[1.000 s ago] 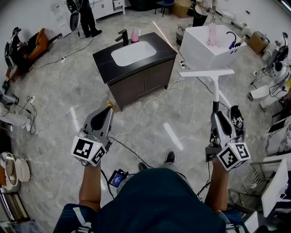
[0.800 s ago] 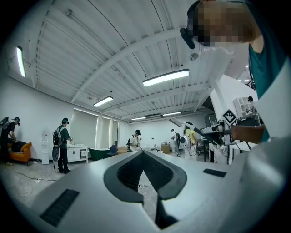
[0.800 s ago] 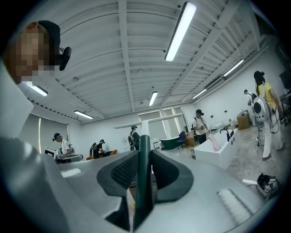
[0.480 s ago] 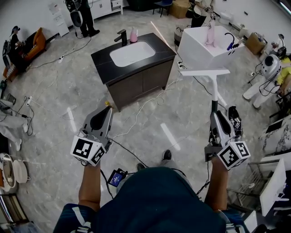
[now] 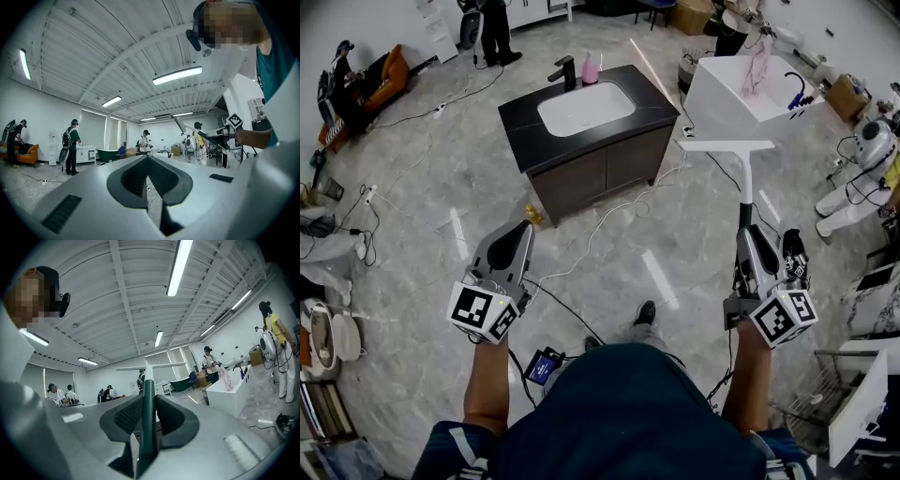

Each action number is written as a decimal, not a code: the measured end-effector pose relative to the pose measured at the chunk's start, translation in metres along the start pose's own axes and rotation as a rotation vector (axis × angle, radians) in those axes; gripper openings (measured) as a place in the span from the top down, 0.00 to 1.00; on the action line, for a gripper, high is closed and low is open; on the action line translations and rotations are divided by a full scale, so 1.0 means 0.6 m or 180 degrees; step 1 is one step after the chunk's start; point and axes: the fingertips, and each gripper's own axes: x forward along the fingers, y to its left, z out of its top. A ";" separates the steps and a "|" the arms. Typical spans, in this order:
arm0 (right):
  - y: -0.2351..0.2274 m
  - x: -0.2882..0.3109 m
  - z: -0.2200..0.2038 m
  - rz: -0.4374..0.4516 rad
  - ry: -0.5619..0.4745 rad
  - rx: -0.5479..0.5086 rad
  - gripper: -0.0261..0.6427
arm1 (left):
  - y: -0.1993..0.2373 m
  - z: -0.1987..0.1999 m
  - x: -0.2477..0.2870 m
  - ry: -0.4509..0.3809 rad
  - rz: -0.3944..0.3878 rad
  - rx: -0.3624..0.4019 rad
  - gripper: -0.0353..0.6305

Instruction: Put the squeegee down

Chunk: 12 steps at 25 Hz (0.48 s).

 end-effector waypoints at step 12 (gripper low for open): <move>-0.122 0.124 0.020 0.0244 0.0112 0.0126 0.81 | -0.012 -0.002 0.133 0.0143 0.0226 0.0012 0.94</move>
